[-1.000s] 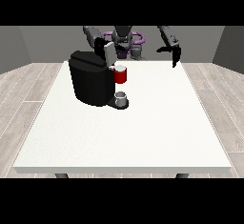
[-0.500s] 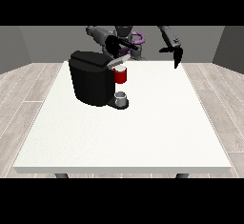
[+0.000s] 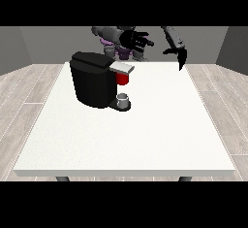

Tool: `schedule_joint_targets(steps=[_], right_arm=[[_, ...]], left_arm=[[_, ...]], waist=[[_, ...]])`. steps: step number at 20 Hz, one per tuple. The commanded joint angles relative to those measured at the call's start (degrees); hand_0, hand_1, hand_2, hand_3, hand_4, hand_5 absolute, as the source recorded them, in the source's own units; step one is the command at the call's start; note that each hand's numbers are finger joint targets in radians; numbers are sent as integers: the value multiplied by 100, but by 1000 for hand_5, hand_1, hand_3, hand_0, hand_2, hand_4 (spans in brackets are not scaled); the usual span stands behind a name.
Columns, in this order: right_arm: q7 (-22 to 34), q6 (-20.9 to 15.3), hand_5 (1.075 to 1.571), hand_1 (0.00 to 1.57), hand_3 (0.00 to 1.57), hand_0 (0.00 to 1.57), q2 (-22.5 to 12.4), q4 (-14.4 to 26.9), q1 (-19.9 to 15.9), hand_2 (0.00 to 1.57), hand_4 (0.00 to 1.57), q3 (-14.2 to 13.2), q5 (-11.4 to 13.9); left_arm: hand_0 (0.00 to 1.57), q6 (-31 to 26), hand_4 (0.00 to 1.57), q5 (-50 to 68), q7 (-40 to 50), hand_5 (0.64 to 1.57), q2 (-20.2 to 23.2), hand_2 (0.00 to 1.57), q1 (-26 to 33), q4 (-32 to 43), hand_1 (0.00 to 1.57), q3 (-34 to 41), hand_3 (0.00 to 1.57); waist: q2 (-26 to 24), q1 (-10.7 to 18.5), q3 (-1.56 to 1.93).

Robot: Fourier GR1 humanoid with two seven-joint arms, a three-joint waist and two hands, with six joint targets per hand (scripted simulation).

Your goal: Insert the coffee pod into the coffee machine and close the lid

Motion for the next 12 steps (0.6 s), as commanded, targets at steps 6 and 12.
schedule_joint_targets(steps=[6, 12], right_arm=[[-412, -157, 1571, 0, 0, 0, 181, -112, 517, 0, 487, 1235, -385], [-1368, 235, 1571, 0, 0, 0, 183, -708, 1774, 0, 461, 2318, -1182]], left_arm=[[0, 363, 270, -417, -603, 1571, -353, 0, 65, 405, 0, -322, 0], [0, 93, 168, -263, -644, 1571, -109, 0, 107, 567, 0, -171, 0]], waist=[[-87, -58, -4], [-172, -124, -1]])
